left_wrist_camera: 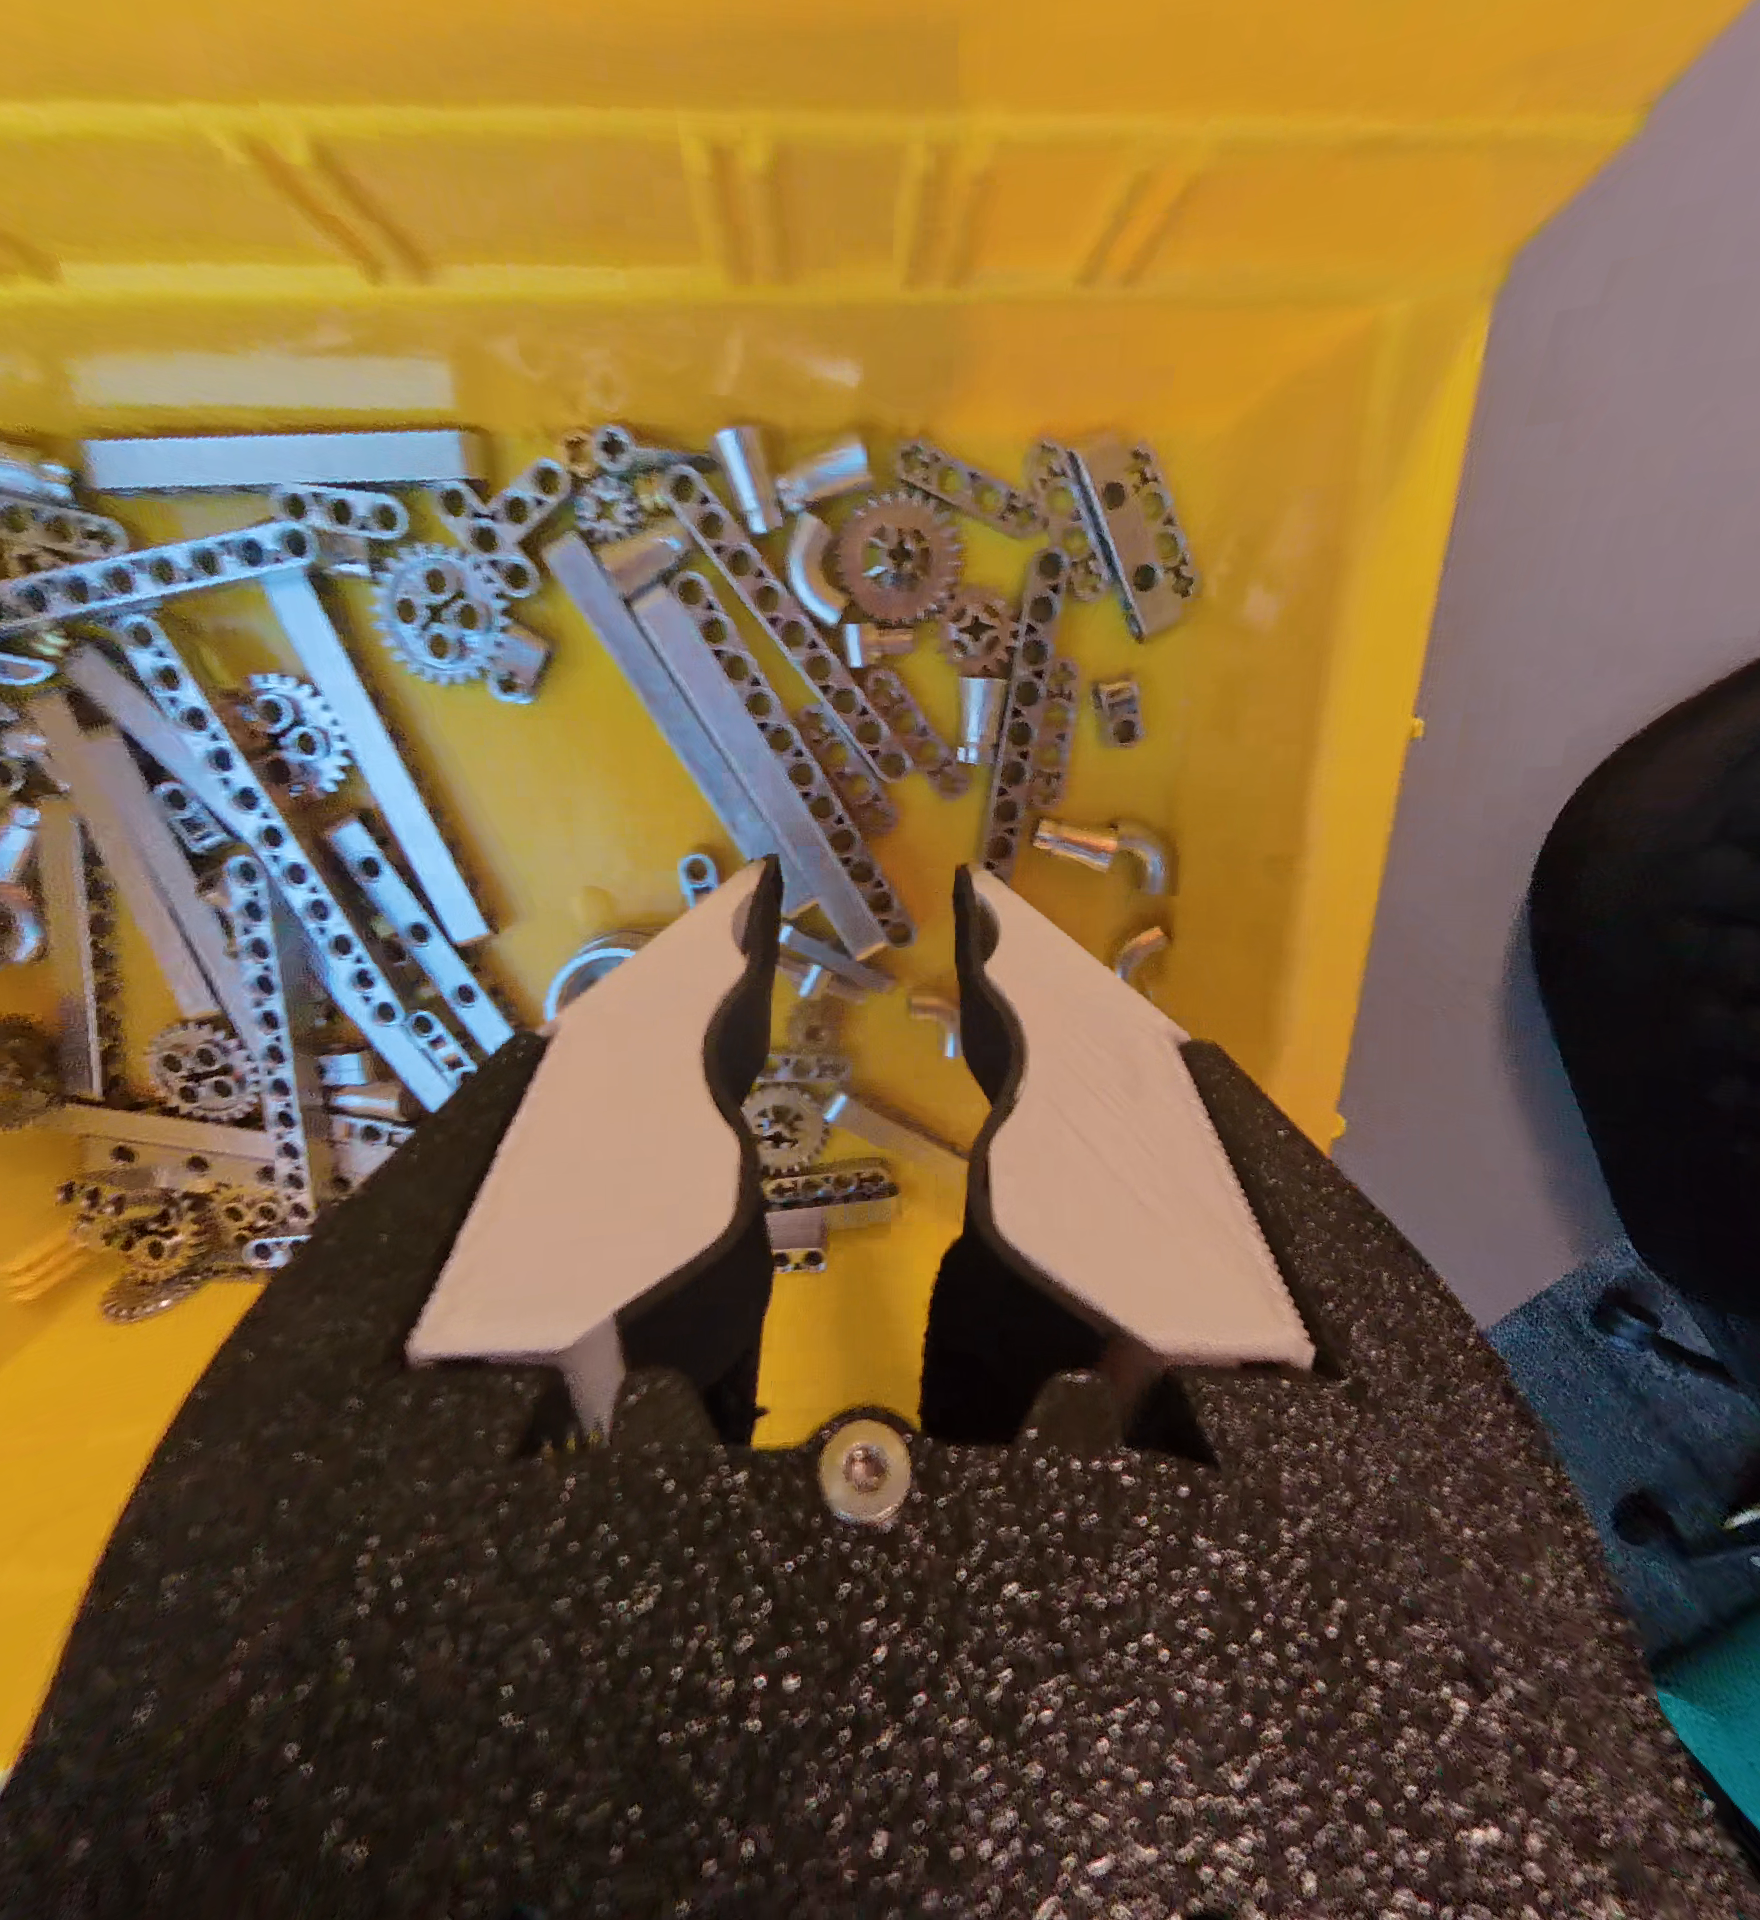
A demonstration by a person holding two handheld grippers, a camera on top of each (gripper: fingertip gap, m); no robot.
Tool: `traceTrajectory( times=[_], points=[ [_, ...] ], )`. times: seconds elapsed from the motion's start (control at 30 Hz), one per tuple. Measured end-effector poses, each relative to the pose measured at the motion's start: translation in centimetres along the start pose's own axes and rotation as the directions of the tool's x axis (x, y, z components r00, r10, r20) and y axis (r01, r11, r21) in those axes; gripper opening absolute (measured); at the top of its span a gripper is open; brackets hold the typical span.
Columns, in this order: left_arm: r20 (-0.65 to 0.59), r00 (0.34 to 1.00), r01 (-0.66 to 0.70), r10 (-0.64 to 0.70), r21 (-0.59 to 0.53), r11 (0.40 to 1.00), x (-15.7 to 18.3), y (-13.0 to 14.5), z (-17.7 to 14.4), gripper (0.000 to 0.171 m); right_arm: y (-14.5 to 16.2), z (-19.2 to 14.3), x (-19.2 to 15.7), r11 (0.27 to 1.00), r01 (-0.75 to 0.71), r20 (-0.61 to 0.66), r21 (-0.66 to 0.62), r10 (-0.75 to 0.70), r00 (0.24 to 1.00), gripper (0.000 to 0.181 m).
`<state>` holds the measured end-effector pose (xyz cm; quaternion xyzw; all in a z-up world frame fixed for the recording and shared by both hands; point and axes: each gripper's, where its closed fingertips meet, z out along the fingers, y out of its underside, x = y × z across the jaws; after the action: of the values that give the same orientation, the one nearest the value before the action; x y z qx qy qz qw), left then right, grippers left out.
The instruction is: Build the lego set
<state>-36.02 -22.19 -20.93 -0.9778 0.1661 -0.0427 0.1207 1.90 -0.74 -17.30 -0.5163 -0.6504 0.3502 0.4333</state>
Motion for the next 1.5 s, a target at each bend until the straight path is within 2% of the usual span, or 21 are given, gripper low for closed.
traceTrajectory(
  times=[0.07,0.2,0.3,0.37,0.57,0.63,0.73,0.87,0.97,1.0,1.07,1.1,1.13,1.2,1.3,1.37,1.5],
  points=[
    [0.013,1.000,-0.028,0.029,-0.048,0.998,0.9,0.6,0.8,0.039,0.1,0.1,-0.1,1.000,0.002,0.005,-0.006,-0.002,1.000,0.057],
    [0.055,0.995,-0.080,0.088,-0.130,0.988,1.0,1.4,1.8,0.039,0.1,0.1,-0.2,1.000,0.012,0.005,-0.007,-0.012,1.000,0.057],
    [0.026,0.994,-0.100,0.105,-0.138,0.985,1.3,0.8,1.9,0.029,0.1,0.0,-0.2,1.000,0.013,0.001,-0.005,-0.013,1.000,0.057],
    [0.063,0.989,-0.121,0.131,-0.148,0.982,0.6,0.5,1.9,0.000,0.1,0.0,-0.2,1.000,0.014,0.000,-0.006,-0.014,1.000,0.057],
    [0.177,0.979,-0.075,0.101,-0.147,0.986,-2.3,0.2,0.8,0.000,0.1,0.1,-0.1,1.000,0.010,0.000,-0.011,-0.010,1.000,0.057],
    [0.101,0.990,-0.091,0.100,-0.089,0.992,-1.0,-0.5,0.3,0.001,0.1,0.1,-0.1,1.000,0.005,-0.001,-0.011,-0.005,1.000,0.057],
    [-0.057,0.979,-0.198,0.195,-0.054,0.979,2.7,-0.8,0.0,0.013,0.2,0.2,0.1,1.000,-0.003,-0.002,-0.016,0.003,1.000,0.057],
    [-0.180,0.957,-0.255,0.230,-0.136,0.957,5.3,1.2,0.7,0.024,0.2,0.2,0.1,1.000,-0.006,-0.004,-0.015,0.006,1.000,0.057],
    [-0.190,0.951,-0.282,0.244,-0.216,0.935,5.2,2.9,1.7,0.023,0.3,0.2,0.2,1.000,-0.007,-0.010,-0.018,0.007,1.000,0.057],
    [-0.192,0.950,-0.283,0.245,-0.211,0.935,5.1,2.9,1.8,0.024,0.4,0.3,0.2,1.000,-0.011,-0.012,-0.024,0.010,1.000,0.057],
    [-0.189,0.946,-0.299,0.262,-0.207,0.932,4.9,2.9,1.9,0.027,0.6,0.5,0.4,0.999,-0.018,-0.016,-0.043,0.017,1.000,0.057],
    [-0.172,0.946,-0.307,0.275,-0.206,0.929,4.5,2.8,1.8,0.020,0.7,0.6,0.4,0.998,-0.022,-0.016,-0.054,0.021,1.000,0.057],
    [-0.116,0.947,-0.317,0.299,-0.208,0.925,3.5,2.5,1.7,0.005,0.9,0.7,0.5,0.998,-0.025,-0.017,-0.064,0.024,1.000,0.057],
    [0.013,0.941,-0.325,0.337,-0.242,0.914,0.7,2.5,1.3,0.000,1.2,1.0,0.6,0.996,-0.035,-0.020,-0.084,0.033,0.999,0.057],
    [0.133,0.945,-0.275,0.300,-0.176,0.945,-2.0,1.4,0.1,0.000,1.5,1.2,0.9,0.993,-0.055,-0.029,-0.108,0.053,0.998,0.057],
    [0.162,0.943,-0.278,0.292,-0.106,0.955,-2.5,0.4,-0.6,0.000,1.7,1.3,1.2,0.990,-0.070,-0.036,-0.120,0.066,0.997,0.057],
    [0.024,0.938,-0.348,0.347,0.025,0.937,0.5,-0.7,-1.0,0.013,2.2,1.5,1.5,0.984,-0.103,-0.038,-0.144,0.099,0.994,0.057]
  ],
)
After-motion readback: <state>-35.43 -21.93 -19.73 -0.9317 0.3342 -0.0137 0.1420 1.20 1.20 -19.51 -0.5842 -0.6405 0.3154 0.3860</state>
